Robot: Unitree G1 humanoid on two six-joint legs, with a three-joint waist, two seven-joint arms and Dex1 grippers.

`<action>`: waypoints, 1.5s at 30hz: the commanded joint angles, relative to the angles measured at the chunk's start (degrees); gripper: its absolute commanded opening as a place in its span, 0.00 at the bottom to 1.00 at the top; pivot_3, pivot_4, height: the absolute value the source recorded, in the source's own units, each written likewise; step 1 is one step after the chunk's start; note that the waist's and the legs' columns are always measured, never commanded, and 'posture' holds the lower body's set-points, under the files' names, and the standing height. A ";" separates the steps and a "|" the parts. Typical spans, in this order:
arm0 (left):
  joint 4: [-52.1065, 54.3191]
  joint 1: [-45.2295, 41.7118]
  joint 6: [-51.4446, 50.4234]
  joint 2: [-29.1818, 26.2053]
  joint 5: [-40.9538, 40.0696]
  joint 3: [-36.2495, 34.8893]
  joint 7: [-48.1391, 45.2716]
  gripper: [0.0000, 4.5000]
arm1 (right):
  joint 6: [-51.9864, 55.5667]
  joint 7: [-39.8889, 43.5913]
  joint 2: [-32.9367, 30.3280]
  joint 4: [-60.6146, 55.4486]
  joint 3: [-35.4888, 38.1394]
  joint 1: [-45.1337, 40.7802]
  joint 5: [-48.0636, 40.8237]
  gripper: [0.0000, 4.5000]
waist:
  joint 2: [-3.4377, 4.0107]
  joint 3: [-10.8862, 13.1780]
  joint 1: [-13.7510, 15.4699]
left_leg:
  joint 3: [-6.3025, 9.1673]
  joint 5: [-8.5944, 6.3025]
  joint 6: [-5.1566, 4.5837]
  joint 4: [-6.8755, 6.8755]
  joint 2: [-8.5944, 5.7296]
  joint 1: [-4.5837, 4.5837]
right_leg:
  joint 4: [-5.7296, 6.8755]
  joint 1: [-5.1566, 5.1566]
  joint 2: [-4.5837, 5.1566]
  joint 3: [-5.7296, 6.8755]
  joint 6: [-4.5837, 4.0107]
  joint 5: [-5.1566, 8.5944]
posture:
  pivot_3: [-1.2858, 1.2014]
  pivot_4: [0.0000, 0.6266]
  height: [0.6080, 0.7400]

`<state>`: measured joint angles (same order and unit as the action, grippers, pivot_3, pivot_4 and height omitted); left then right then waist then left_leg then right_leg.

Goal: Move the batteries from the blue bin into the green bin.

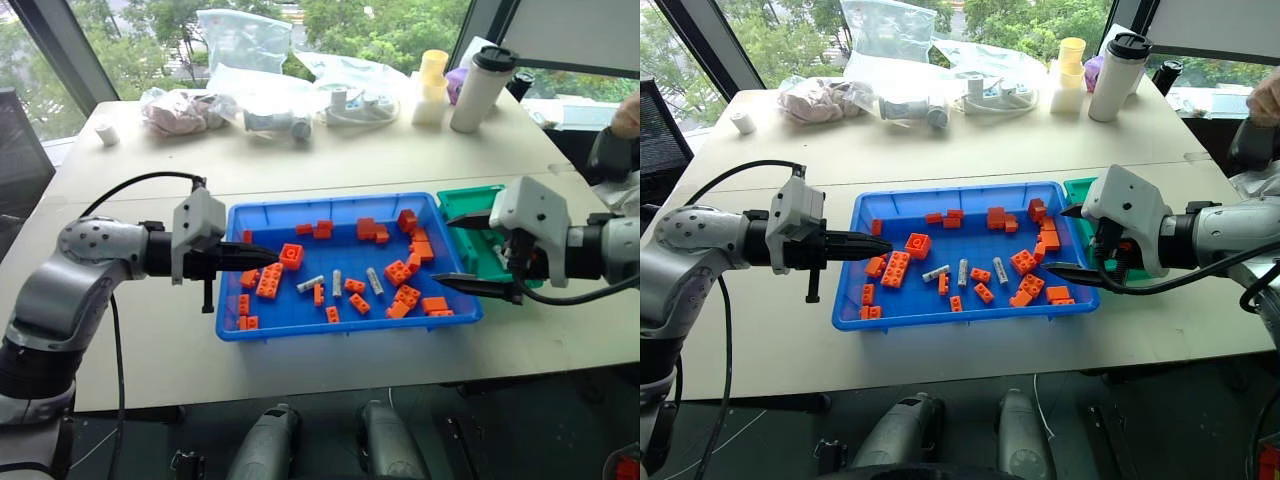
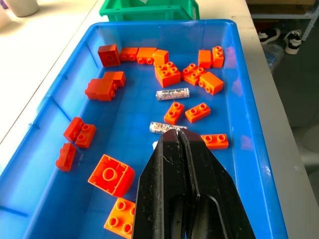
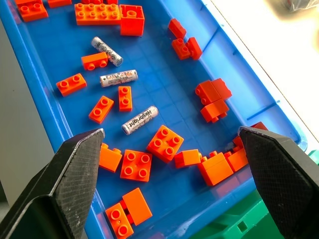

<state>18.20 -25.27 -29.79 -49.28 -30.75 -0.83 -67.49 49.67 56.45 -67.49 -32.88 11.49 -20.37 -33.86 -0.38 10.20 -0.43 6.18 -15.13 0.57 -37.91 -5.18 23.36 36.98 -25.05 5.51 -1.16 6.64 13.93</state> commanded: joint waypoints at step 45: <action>6.11 2.82 -0.98 -1.18 -1.97 -3.50 5.25 0.00 | -13.63 2.55 38.69 31.60 -43.83 -26.66 24.81 0.99 | -0.01 0.00 -0.46 | 0.06 0.16 0.29 0.04 -0.01 0.01 | 0.10 -0.16 -0.16 -0.02 -0.01 -0.01 | 0.52 0.24 1.00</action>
<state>22.60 -22.46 -30.97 -49.76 -32.20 -2.09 -62.86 36.90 59.36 -29.89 -1.41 -32.10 -45.50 -10.43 -0.39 10.20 -0.88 6.23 -14.96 0.87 -37.86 -5.18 23.38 37.10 -25.22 5.36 -1.20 6.62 13.93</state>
